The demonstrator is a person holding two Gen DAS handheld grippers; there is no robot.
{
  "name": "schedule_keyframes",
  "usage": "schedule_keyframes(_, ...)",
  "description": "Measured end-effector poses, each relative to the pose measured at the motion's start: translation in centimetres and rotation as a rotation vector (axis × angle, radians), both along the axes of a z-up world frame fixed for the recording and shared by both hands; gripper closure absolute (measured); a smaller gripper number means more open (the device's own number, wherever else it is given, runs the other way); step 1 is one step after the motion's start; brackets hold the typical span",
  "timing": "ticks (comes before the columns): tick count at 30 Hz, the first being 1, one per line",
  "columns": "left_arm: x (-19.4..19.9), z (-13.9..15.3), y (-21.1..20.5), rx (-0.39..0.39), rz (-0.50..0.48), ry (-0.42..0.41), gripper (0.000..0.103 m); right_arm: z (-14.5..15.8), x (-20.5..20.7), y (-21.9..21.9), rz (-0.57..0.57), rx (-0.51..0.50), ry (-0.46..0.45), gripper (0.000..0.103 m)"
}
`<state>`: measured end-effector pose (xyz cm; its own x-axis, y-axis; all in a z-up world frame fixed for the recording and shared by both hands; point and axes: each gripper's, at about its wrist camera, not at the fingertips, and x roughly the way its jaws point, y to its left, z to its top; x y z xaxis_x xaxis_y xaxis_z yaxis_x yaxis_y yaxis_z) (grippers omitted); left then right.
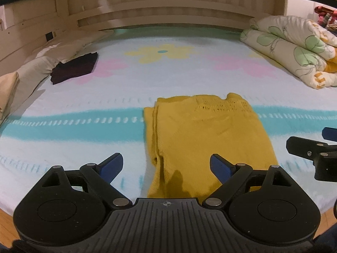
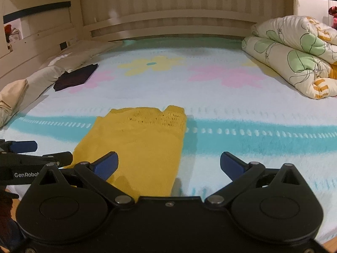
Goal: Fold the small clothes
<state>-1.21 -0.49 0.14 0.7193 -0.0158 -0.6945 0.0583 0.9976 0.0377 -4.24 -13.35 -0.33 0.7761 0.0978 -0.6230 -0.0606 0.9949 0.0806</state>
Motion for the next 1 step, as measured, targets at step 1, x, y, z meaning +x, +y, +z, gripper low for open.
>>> schedule_keyframes(1,0.04,-0.03,-0.04,0.0,-0.001,0.002,0.013,-0.06,0.05,0.01,-0.001,0.0,0.004,0.0)
